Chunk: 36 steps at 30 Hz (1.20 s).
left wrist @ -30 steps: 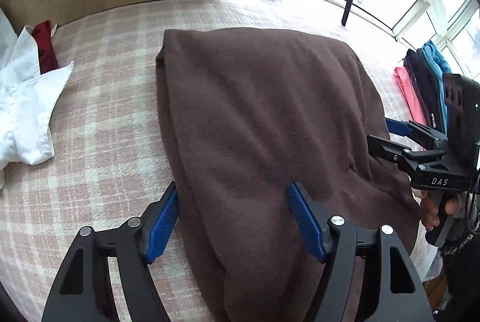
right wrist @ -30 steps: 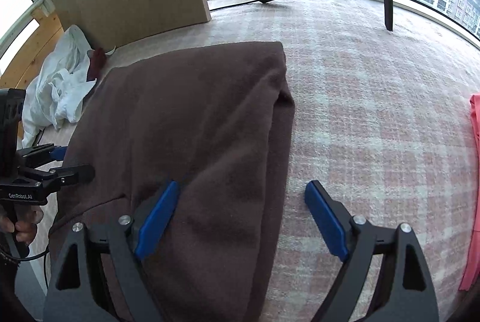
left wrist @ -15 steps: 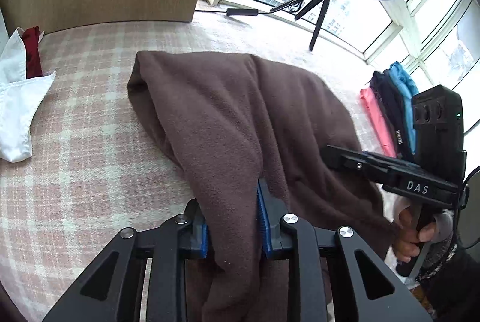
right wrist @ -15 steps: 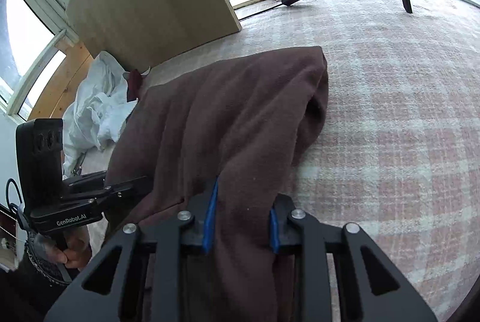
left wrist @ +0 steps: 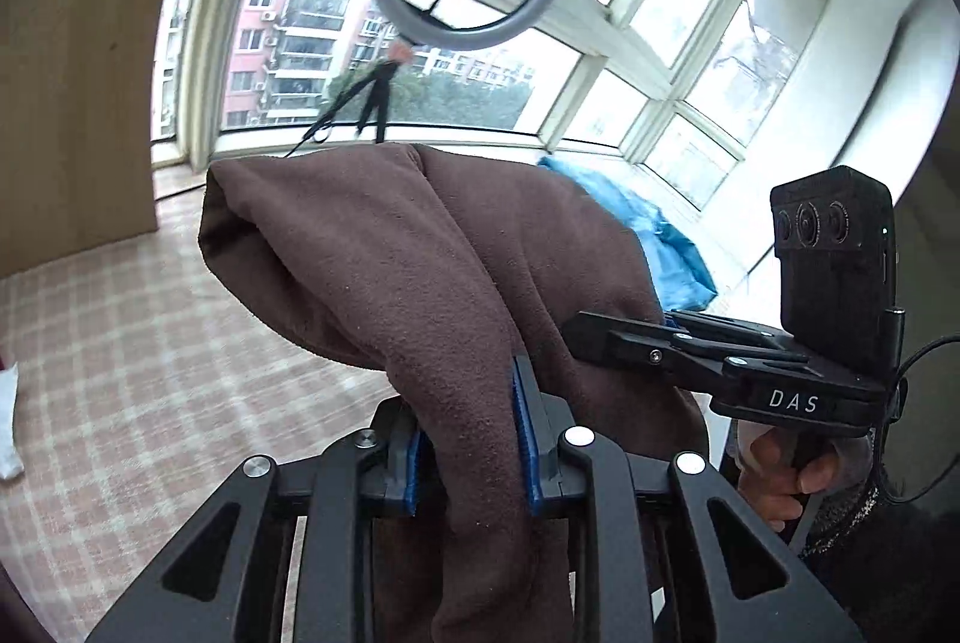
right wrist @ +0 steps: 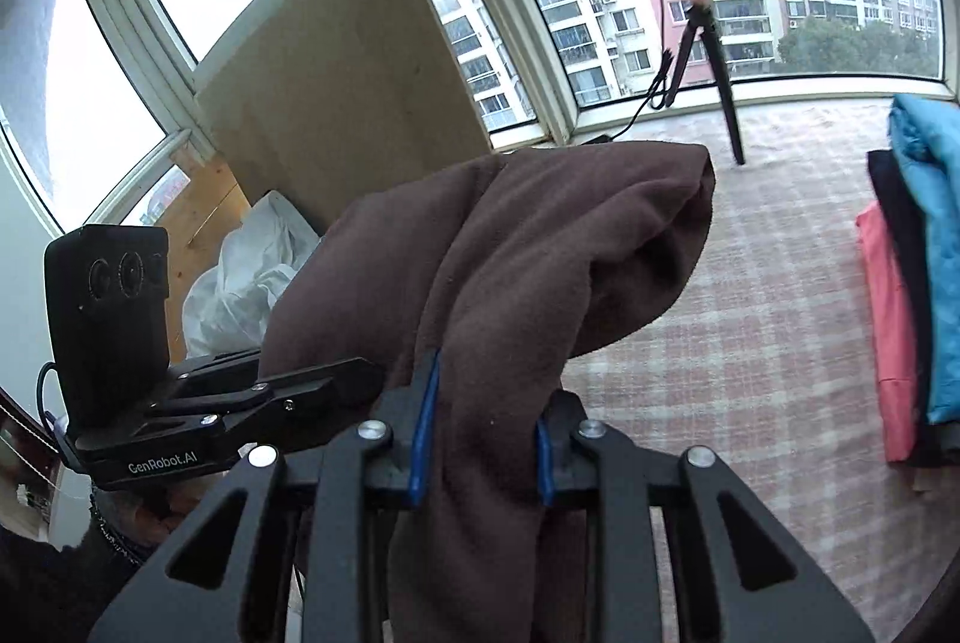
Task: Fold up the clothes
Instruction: 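Carry the folded top with both grippers onto the blue clothes stack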
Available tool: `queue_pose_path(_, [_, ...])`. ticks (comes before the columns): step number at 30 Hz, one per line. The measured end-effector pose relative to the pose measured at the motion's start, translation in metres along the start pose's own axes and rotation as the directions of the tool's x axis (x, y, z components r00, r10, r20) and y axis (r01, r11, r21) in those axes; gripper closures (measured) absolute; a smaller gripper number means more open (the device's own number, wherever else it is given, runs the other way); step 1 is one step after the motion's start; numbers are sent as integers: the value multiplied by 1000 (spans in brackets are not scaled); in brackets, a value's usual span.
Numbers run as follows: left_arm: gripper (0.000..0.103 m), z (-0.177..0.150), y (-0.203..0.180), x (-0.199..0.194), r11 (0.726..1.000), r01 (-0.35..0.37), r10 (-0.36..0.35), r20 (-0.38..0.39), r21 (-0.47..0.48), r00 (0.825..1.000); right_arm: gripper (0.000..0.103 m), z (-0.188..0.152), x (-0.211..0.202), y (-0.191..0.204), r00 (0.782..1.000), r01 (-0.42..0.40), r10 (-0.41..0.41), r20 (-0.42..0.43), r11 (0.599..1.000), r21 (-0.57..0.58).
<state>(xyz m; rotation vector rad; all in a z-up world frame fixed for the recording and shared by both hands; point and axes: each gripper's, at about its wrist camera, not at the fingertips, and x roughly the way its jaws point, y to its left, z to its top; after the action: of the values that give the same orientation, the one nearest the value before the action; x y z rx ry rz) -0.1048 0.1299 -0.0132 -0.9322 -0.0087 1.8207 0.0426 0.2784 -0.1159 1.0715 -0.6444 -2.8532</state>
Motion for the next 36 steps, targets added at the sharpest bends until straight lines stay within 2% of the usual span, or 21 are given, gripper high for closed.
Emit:
queue_pose_path(3, [80, 22, -49, 23, 995, 51, -52, 8, 80, 999, 78, 5, -52, -22, 996, 69, -69, 59, 998, -8])
queue_pose_path(7, [80, 56, -105, 74, 990, 72, -75, 15, 122, 997, 78, 15, -117, -69, 980, 157, -154, 122, 988, -10])
queue_pose_path(13, [80, 106, -190, 151, 978, 103, -109, 24, 184, 994, 78, 44, -189, -173, 961, 235, -225, 161, 971, -42])
queue_pose_path(16, [80, 129, -225, 189, 973, 106, -113, 24, 206, 993, 78, 66, -205, -227, 959, 254, -244, 145, 966, -57])
queue_pose_path(19, [80, 142, -228, 229, 979, 91, -95, 10, 185, 995, 78, 85, -205, -273, 960, 267, -257, 114, 960, -86])
queue_pose_path(21, [79, 141, -215, 263, 983, 33, -29, -24, 182, 999, 78, 94, -197, -305, 962, 269, -261, 85, 956, -118])
queue_pose_path(22, [78, 137, -200, 275, 991, 18, -10, -63, 135, 998, 78, 94, -187, -327, 957, 291, -286, 53, 948, -127])
queue_pose_path(24, [75, 129, -169, 299, 999, -18, 25, -143, 44, 989, 73, 93, -162, -380, 926, 368, -375, -38, 921, -126])
queue_pose_path(25, [75, 125, -154, 310, 999, -39, 39, -183, 0, 982, 62, 92, -155, -404, 922, 371, -378, -85, 924, -92])
queue_pose_path(26, [75, 128, -158, 299, 999, -49, 50, -162, 9, 986, 61, 90, -154, -426, 929, 345, -345, -132, 938, -25])
queue_pose_path(27, [75, 132, -162, 288, 998, -60, 61, -140, 18, 988, 61, 88, -159, -440, 943, 312, -305, -133, 950, 31])
queue_pose_path(28, [77, 136, -166, 277, 997, -70, 73, -119, 27, 990, 61, 88, -172, -444, 956, 286, -282, -83, 957, 49])
queue_pose_path(29, [77, 139, -170, 266, 996, -80, 83, -97, 35, 992, 59, 90, -183, -442, 958, 286, -285, -34, 957, 42])
queue_pose_path(31, [75, 158, -183, 255, 993, -84, 88, -50, 88, 995, 59, 98, -202, -435, 950, 309, -310, 50, 951, 20])
queue_pose_path(33, [74, 179, -194, 254, 983, -112, 114, -5, 149, 994, 59, 110, -209, -427, 950, 289, -287, 125, 957, 1])
queue_pose_path(34, [74, 190, -199, 254, 976, -126, 125, 17, 177, 992, 59, 117, -205, -424, 951, 278, -274, 144, 961, -10])
queue_pose_path(36, [74, 210, -192, 279, 980, -106, 109, -6, 170, 994, 59, 133, -185, -418, 954, 269, -262, 142, 963, -32])
